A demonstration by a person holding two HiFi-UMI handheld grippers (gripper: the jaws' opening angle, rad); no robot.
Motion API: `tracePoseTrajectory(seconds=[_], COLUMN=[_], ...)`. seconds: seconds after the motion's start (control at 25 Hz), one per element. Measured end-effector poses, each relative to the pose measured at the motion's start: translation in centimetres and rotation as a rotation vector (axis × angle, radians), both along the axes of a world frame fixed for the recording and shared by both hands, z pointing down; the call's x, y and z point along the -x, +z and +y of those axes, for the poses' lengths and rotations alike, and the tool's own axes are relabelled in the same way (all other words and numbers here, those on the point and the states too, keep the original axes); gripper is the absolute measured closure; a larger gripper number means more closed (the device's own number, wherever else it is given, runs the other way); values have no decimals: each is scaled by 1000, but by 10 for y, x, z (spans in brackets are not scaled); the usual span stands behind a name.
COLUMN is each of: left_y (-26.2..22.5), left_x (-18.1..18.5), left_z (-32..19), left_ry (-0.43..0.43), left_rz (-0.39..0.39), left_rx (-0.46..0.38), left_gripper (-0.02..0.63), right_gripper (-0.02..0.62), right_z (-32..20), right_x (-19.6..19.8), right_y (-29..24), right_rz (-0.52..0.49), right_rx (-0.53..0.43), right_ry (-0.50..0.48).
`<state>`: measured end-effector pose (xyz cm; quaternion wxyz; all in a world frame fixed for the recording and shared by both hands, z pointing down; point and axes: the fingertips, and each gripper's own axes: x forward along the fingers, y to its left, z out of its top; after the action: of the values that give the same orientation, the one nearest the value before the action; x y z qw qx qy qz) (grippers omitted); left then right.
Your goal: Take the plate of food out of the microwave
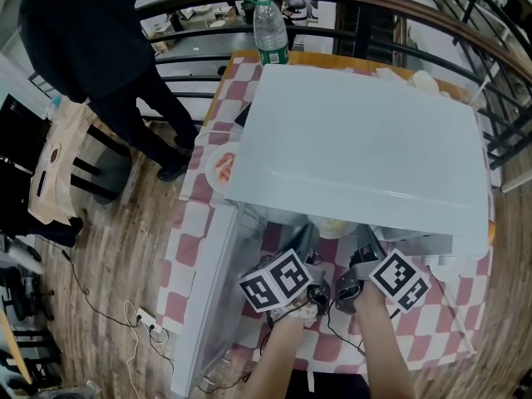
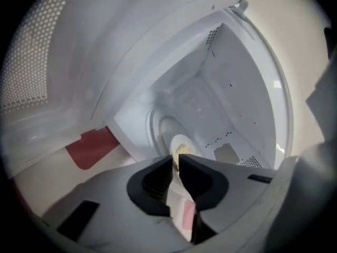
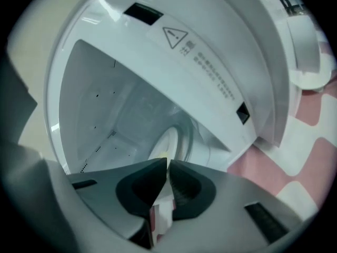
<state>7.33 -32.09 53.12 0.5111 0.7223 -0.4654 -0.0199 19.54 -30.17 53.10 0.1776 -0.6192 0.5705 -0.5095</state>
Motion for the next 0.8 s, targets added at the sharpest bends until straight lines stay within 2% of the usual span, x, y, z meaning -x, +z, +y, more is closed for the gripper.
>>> tracePoseTrajectory(seconds=[0.36,0.48,0.56,0.6,0.72,0.8], left_y=[6,5,4,4,3,3], left_x=[11,11,13,16,23,23], left_z=[23,20,19,19,20,19], left_ry=[-16,-25,-23,-24,-47,-54], left_rz=[1,41,41,32,18,38], left_rx=[16,15,20,20,12,16], left_gripper=[561,566,551,541,526,473], right_gripper=[580,572,567,532,531,506], right_z=[28,27,27,27,27,24], right_x=[7,9,7,5,-6,-10], right_y=[5,6,7,7,7,7], right_rz=[-33,-69,-73,-63,-35,-38], right_rx=[10,17,27,31,35,31], right_ry=[-19,-19,-11,-2,29,34])
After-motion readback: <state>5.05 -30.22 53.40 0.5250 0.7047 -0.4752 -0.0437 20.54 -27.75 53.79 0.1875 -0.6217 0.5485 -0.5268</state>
